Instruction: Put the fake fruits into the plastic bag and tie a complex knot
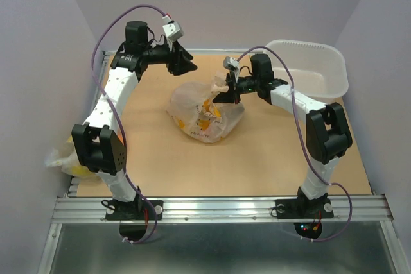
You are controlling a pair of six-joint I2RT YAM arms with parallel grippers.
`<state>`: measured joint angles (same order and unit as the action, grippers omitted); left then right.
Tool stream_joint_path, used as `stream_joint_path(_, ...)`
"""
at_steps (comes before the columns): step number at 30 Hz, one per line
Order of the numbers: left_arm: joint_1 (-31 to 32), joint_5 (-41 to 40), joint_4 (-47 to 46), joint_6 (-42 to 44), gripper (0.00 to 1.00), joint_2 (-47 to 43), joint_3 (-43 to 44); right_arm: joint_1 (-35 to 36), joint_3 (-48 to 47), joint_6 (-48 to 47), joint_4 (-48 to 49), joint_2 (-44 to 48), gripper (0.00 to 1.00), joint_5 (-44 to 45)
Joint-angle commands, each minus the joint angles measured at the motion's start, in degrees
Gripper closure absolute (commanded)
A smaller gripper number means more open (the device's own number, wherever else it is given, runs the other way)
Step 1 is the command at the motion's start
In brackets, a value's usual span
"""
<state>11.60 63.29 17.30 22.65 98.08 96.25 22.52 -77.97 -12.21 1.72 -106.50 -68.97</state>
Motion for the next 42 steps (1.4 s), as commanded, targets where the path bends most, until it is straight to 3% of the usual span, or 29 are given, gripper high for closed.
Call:
stream_joint_path(1,0.8,-3.0,-2.0,-5.5,0.40,-2.2,4.4,0.3,1.7,-12.1,-0.3,4.5,1.00,-0.9)
stream_joint_path(4,0.6,-5.0,-0.8,-8.3,0.39,1.4,7.1,0.7,4.2,-19.8,-1.5,7.0,1.00,-0.1)
stream_joint_path(7,0.7,-3.3,-1.0,-12.5,0.34,5.3,10.3,1.2,7.0,-33.6,-4.8,9.5,1.00,0.9)
stream_joint_path(17,5.9,3.7,-2.4,-18.7,0.29,14.0,19.3,2.3,6.2,-52.9,-16.6,9.8,1.00,2.0)
stream_joint_path(25,8.7,6.9,-1.6,-20.6,0.28,16.7,19.1,2.3,4.9,-53.3,-19.0,9.4,1.00,2.3)
stream_joint_path(35,9.9,0.3,8.8,-9.9,0.26,18.9,19.9,2.3,4.8,-55.0,-19.8,9.6,0.99,2.4)
stream_joint_path(42,9.9,3.9,17.7,-3.6,0.26,21.2,23.6,2.3,4.8,-55.2,-20.3,9.4,1.00,2.9)
